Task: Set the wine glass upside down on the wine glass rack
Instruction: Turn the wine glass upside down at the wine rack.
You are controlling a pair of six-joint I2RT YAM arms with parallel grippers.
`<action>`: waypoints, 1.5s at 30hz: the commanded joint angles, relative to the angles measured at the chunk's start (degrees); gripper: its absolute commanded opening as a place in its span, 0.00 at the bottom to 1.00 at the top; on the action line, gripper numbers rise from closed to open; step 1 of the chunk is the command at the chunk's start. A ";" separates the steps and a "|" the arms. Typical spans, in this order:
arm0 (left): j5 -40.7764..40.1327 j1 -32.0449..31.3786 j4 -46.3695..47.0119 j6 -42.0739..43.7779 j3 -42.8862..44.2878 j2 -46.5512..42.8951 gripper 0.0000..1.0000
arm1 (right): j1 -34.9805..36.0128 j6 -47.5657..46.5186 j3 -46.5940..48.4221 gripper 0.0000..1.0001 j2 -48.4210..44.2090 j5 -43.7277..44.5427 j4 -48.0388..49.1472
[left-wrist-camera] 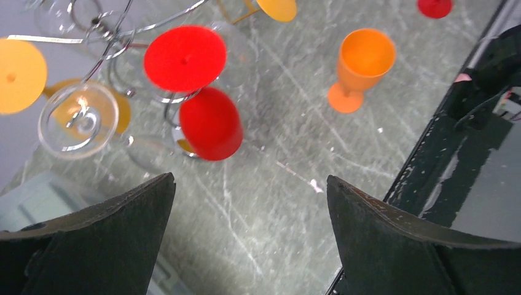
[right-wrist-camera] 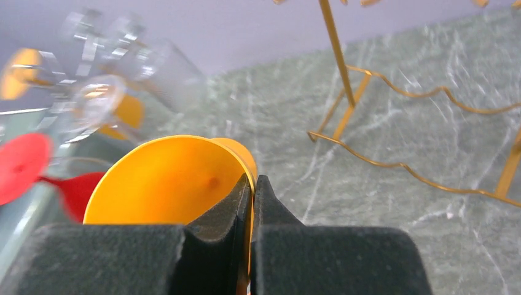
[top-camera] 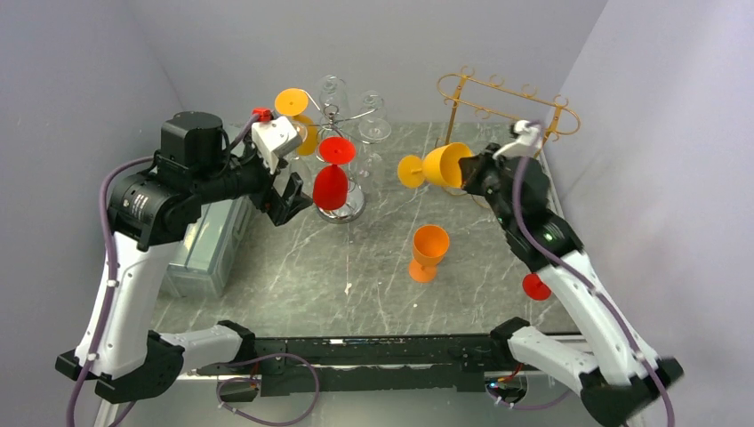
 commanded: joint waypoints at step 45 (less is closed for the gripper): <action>18.01 -6.67 20.47 -2.22 18.99 23.08 0.00 | -0.04 2.93 -0.73 0.55 -14.02 -31.82 20.78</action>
